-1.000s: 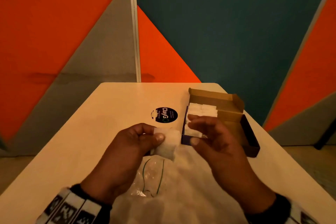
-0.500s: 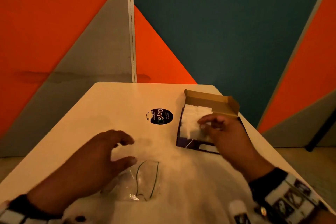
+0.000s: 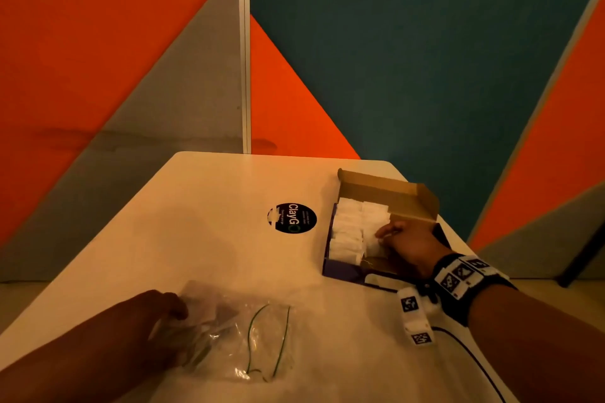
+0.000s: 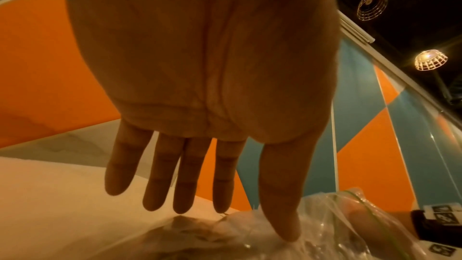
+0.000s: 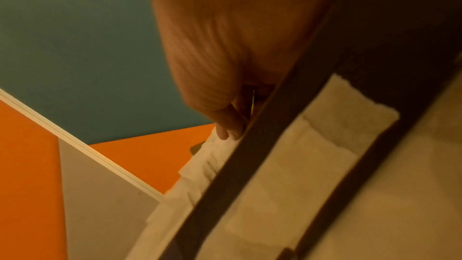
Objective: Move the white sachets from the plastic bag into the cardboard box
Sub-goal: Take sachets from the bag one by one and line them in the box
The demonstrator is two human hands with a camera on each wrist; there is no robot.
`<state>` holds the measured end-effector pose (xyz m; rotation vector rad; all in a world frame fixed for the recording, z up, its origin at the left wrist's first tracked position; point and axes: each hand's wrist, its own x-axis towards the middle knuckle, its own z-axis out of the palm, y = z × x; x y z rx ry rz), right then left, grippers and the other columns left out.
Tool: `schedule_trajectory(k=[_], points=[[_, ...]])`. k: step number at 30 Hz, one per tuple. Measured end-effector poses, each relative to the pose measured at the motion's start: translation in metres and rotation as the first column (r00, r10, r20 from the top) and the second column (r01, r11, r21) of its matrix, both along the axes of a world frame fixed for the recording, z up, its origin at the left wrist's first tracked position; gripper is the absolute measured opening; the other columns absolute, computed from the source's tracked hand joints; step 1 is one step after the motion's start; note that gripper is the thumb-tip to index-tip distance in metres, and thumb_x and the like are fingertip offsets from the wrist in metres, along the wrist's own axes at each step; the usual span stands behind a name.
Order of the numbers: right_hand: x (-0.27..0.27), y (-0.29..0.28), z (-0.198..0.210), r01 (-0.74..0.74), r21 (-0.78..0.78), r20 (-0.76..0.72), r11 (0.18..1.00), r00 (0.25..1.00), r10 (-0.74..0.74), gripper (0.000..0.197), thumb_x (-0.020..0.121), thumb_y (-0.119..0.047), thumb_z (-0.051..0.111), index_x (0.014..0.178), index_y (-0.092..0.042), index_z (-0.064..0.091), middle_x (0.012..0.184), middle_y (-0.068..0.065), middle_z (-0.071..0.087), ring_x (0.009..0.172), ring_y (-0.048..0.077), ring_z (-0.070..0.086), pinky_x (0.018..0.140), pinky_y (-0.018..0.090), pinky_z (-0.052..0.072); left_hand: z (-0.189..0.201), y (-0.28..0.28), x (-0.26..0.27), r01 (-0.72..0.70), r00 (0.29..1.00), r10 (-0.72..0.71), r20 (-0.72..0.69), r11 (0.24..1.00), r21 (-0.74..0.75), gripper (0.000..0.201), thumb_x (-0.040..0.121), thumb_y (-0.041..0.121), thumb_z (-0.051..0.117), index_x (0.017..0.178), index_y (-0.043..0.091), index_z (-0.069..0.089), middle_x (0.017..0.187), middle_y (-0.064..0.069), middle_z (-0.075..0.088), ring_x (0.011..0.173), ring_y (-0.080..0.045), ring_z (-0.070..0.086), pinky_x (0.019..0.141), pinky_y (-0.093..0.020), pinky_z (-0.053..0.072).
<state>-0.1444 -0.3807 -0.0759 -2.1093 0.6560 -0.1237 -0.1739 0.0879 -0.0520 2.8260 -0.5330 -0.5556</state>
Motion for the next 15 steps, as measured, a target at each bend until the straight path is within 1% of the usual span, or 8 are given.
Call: schedule_trajectory(k=[2,4,6,8,10,12,14,15], points=[[0.003,-0.001,-0.003,-0.010,-0.051,0.013,0.999,1.000,0.011,0.013,0.083,-0.012,0.073,0.084,-0.024,0.077,0.096,0.001,0.071,0.090,0.024,0.067,0.088,0.044,0.057,0.002,0.000,-0.003,-0.012,1.000,0.012,-0.020,1.000,-0.026,0.109,0.012,0.105,0.027,0.109,0.059,0.045,0.122,0.035,0.043,0.111,0.008,0.051,0.101,-0.015,0.040],[0.002,0.000,-0.005,-0.041,-0.182,0.025,0.982,0.999,0.046,0.009,0.079,-0.021,0.078,0.081,-0.030,0.075,0.094,-0.003,0.070,0.089,0.018,0.066,0.089,0.041,0.056,0.007,-0.005,-0.006,-0.002,0.998,-0.002,-0.068,0.998,-0.057,0.109,0.013,0.105,0.033,0.111,0.060,0.042,0.121,0.038,0.040,0.113,0.008,0.050,0.103,-0.014,0.038],[0.000,0.000,-0.005,-0.081,-0.322,0.019,0.943,0.996,0.092,0.007,0.079,-0.027,0.078,0.081,-0.032,0.073,0.097,-0.006,0.069,0.090,0.014,0.064,0.093,0.038,0.053,0.013,-0.011,-0.013,0.029,0.993,-0.040,-0.112,0.995,-0.099,0.097,0.031,0.097,0.058,0.119,0.061,0.038,0.124,0.039,0.038,0.109,0.010,0.048,0.096,-0.010,0.037],[-0.004,0.005,0.003,-0.120,-0.459,-0.039,0.880,0.993,0.115,0.012,0.082,-0.033,0.074,0.093,-0.031,0.069,0.106,-0.004,0.065,0.095,0.015,0.061,0.094,0.036,0.050,0.011,-0.014,-0.017,0.049,0.992,-0.061,-0.112,0.993,-0.112,0.089,0.058,0.071,0.079,0.132,0.060,0.030,0.125,0.040,0.034,0.106,0.011,0.044,0.087,-0.007,0.034],[-0.013,0.025,0.021,-0.103,-0.575,-0.009,0.811,0.993,0.120,0.023,0.082,-0.038,0.071,0.102,-0.028,0.063,0.111,0.000,0.062,0.097,0.019,0.060,0.089,0.036,0.051,0.003,-0.015,-0.015,0.078,0.994,-0.084,-0.065,0.993,-0.086,0.098,0.066,0.056,0.083,0.143,0.054,0.022,0.137,0.036,0.030,0.119,0.009,0.039,0.097,-0.008,0.032],[-0.037,0.061,0.043,-0.086,-0.541,0.132,0.836,0.974,0.186,0.017,0.085,-0.036,0.070,0.099,-0.028,0.062,0.104,-0.002,0.064,0.088,0.014,0.061,0.075,0.027,0.053,-0.005,-0.016,-0.011,0.105,0.994,-0.106,-0.025,0.993,-0.054,0.109,0.067,0.053,0.083,0.151,0.048,0.014,0.156,0.024,0.023,0.138,-0.002,0.032,0.114,-0.020,0.028],[-0.075,0.110,0.057,-0.276,-0.478,0.111,0.834,0.923,0.369,0.004,0.089,-0.032,0.068,0.093,-0.031,0.066,0.093,-0.014,0.065,0.079,0.002,0.060,0.063,0.010,0.046,-0.009,-0.019,-0.003,0.133,0.991,-0.133,-0.007,0.991,-0.006,0.118,0.067,0.054,0.084,0.154,0.044,0.005,0.163,0.016,0.011,0.147,-0.010,0.022,0.122,-0.029,0.022],[-0.092,0.137,0.059,-0.422,-0.423,0.056,0.802,0.871,0.488,0.004,0.091,-0.030,0.067,0.091,-0.034,0.068,0.090,-0.018,0.066,0.081,-0.002,0.061,0.064,0.008,0.048,-0.010,-0.020,0.001,0.144,0.990,-0.143,-0.009,0.989,0.030,0.123,0.065,0.055,0.085,0.155,0.044,0.001,0.165,0.015,0.005,0.149,-0.014,0.019,0.123,-0.033,0.022]])
